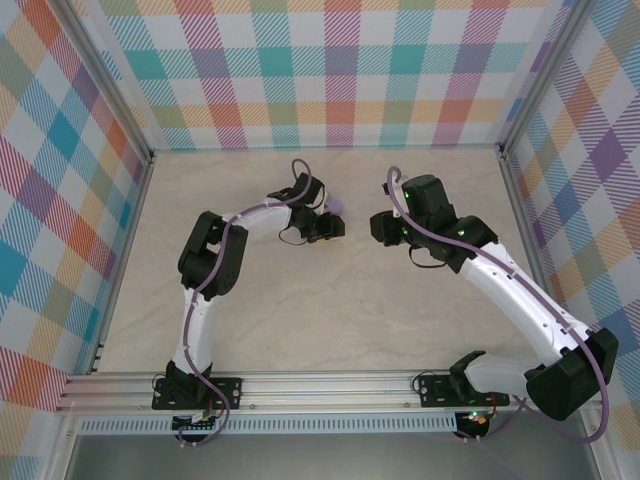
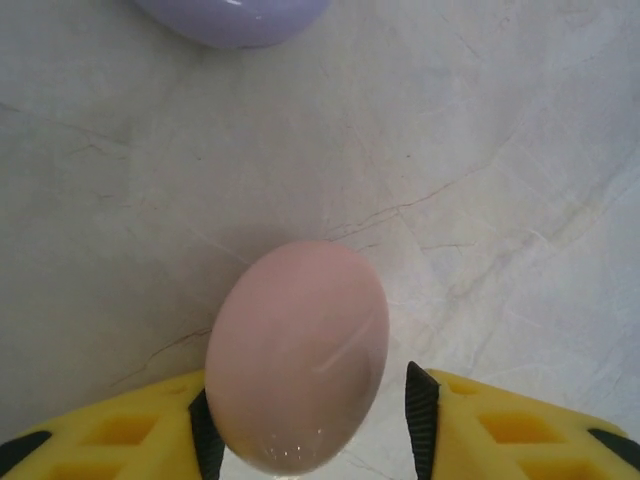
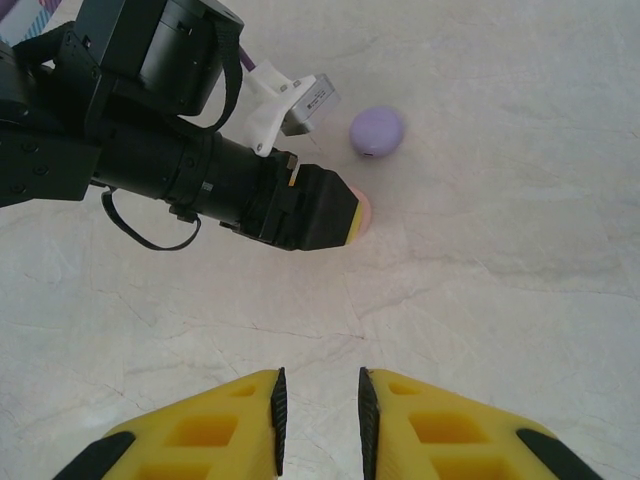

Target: Insert wireless bluetooth earbuds into charging case

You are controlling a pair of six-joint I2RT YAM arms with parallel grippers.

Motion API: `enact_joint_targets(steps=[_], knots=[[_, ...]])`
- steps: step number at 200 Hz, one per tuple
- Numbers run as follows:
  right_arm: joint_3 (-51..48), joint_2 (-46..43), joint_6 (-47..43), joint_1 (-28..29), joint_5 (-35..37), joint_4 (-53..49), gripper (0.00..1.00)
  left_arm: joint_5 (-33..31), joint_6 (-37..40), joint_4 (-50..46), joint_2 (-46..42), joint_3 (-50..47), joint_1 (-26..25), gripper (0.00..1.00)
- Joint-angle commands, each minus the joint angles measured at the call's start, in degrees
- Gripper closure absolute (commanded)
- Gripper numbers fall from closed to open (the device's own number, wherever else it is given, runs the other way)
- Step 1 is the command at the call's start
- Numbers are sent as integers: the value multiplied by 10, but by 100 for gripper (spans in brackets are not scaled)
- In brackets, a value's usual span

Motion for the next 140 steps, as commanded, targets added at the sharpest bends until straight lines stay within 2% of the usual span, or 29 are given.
enact_joint_targets(steps=[1, 25, 61, 140], knots=[[-3, -5, -2, 1, 11, -9, 70, -28, 19, -41, 2, 5, 6, 40], [-5, -5, -2, 1, 21, -8, 69, -48, 38, -48, -19, -3, 6, 30], [-20, -8, 3, 0, 68, -4, 67, -108, 58, -62, -79, -37, 7, 26], [-91, -5, 52, -9, 302, 7, 60, -230, 68, -77, -275, -186, 11, 24]])
